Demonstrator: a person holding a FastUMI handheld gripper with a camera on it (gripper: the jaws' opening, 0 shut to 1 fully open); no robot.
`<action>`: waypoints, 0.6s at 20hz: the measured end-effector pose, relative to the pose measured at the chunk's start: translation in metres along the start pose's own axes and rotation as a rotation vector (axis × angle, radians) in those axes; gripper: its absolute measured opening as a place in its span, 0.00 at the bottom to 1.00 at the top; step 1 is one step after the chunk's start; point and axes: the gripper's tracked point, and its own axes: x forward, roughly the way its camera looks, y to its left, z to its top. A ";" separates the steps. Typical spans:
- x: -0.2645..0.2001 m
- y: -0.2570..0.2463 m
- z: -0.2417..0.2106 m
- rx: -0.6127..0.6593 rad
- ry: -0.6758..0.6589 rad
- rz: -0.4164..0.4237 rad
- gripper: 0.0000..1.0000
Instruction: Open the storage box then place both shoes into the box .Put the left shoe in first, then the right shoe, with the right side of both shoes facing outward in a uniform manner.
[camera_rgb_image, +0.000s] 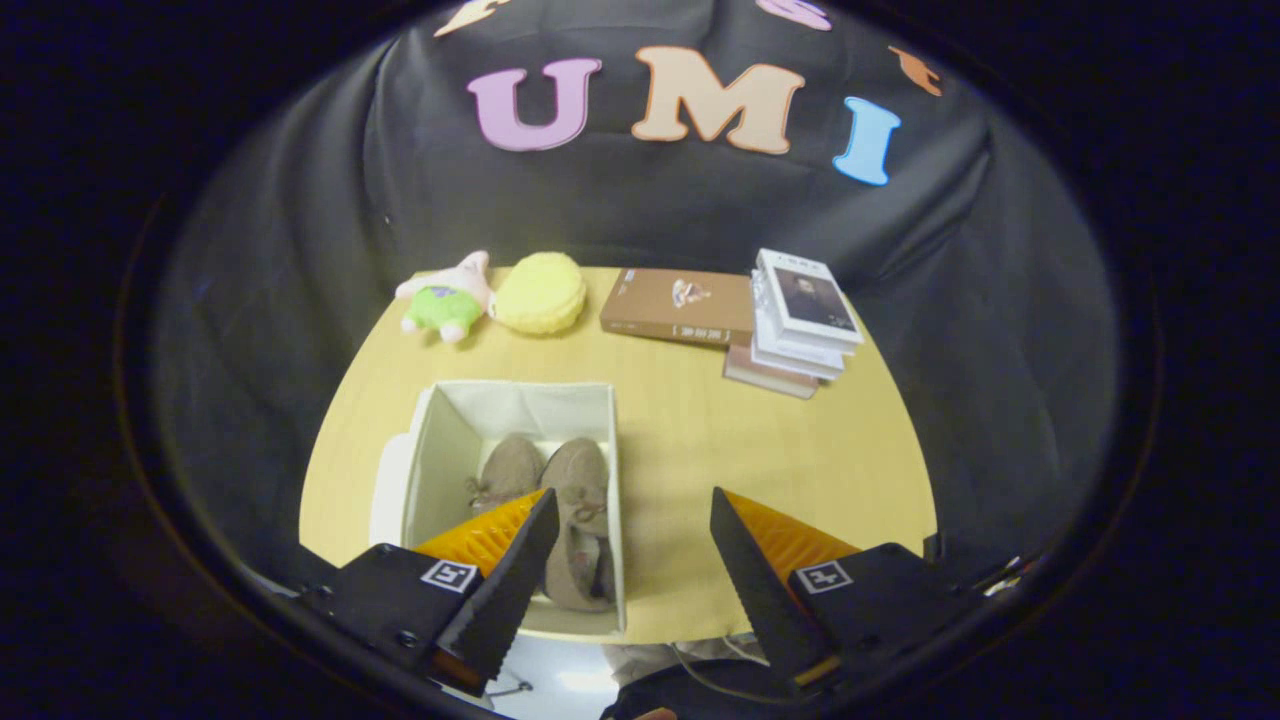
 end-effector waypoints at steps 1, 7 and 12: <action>0.004 -0.011 0.012 0.011 -0.052 0.003 0.99; 0.014 -0.074 0.076 0.085 -0.387 0.063 0.99; -0.001 -0.124 0.094 0.046 -0.609 0.022 0.99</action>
